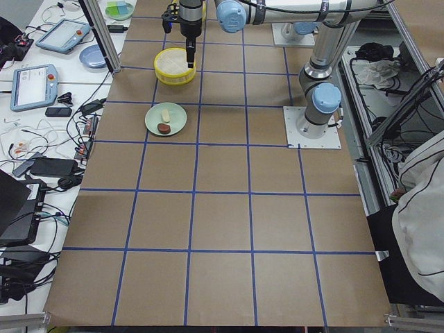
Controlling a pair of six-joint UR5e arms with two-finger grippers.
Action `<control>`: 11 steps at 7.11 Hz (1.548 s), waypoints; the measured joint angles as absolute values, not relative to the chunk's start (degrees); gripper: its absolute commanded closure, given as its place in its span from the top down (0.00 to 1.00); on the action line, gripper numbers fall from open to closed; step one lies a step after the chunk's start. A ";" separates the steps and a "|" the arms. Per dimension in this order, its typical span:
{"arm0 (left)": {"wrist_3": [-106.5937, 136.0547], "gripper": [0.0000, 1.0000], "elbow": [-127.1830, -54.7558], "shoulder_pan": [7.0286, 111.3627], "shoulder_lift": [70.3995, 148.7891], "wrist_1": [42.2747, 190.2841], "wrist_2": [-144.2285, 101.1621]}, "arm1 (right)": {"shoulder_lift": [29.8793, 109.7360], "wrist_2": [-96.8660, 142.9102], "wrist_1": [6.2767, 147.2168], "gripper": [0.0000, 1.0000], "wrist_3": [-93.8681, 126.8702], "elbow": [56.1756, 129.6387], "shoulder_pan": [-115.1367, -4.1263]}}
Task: Stack buns with steamer
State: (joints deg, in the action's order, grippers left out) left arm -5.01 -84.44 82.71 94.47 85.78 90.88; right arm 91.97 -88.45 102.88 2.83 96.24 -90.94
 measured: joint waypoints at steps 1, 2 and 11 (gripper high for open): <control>-5.03 1.00 -84.49 82.71 94.37 85.81 90.89 | 91.98 -88.42 103.00 1.00 2.75 96.24 -90.88; -5.23 1.00 -84.55 82.64 94.35 85.82 90.95 | 91.94 -88.40 103.26 1.00 1.95 96.21 -90.68; -34.89 1.00 -92.14 81.22 112.87 55.86 88.34 | 68.76 -88.02 118.45 1.00 -31.93 88.55 -65.37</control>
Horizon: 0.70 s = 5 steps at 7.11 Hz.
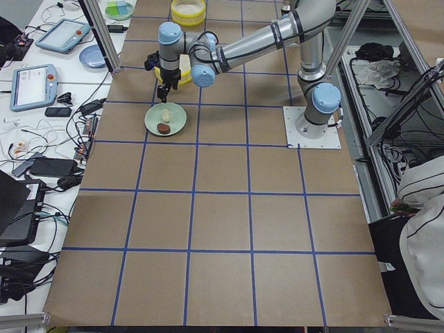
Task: Stack buns with steamer
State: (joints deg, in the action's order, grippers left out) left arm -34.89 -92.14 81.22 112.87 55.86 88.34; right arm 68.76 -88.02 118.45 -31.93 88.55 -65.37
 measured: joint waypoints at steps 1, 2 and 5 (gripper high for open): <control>-37.66 0.90 -92.37 81.21 115.11 54.38 87.23 | 65.74 -88.04 121.07 1.00 -33.85 87.31 -63.65; -39.83 0.90 -92.45 81.21 117.28 53.26 86.73 | 62.68 -88.04 124.36 0.99 -35.11 86.51 -62.11; -44.30 0.36 -91.83 81.00 122.95 49.14 86.78 | 57.17 -87.90 127.46 0.80 -40.16 85.47 -58.15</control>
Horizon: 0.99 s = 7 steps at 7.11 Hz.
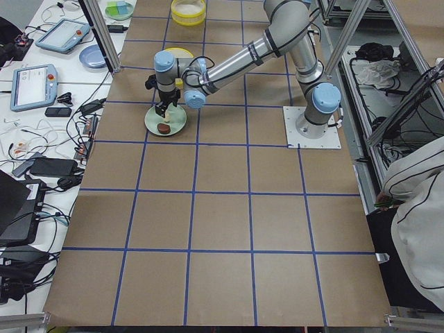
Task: Stack buns with steamer
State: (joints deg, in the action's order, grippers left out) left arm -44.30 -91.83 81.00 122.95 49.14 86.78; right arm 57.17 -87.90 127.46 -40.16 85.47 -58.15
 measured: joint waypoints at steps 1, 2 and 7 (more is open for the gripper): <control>-45.18 0.00 -91.60 80.97 123.91 47.76 86.78 | 56.30 -87.64 127.56 0.77 -41.09 85.47 -57.56; -45.80 0.00 -91.45 80.96 124.50 46.62 86.86 | 55.66 -86.83 127.59 0.58 -41.47 85.54 -57.33; -21.55 0.00 -87.10 82.81 121.29 46.17 82.03 | 54.78 -84.64 127.05 0.10 -42.54 86.02 -57.10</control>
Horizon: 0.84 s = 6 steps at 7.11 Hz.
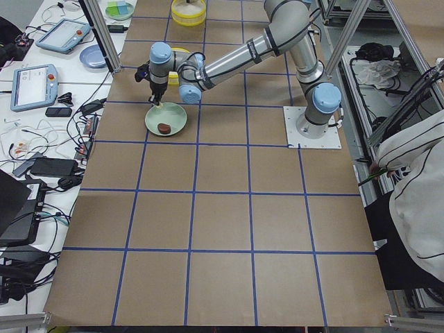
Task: Stack buns with steamer
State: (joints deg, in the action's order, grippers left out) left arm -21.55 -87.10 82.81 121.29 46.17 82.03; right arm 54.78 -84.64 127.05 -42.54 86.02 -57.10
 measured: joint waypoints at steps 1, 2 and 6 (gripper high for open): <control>-10.99 0.00 -86.19 85.29 120.60 46.07 80.88 | 54.79 -84.64 126.86 0.03 -42.74 86.06 -56.86; -0.21 0.00 -85.76 88.33 120.44 45.93 78.57 | 54.82 -84.66 126.40 0.01 -42.93 86.09 -56.63; 26.98 0.91 -86.86 96.23 121.36 46.18 69.87 | 55.83 -85.06 125.62 0.01 -41.82 85.82 -56.58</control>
State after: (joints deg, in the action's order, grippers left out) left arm 26.98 -86.86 96.23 121.36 46.18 69.87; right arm 55.83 -85.06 125.62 -41.82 85.82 -56.58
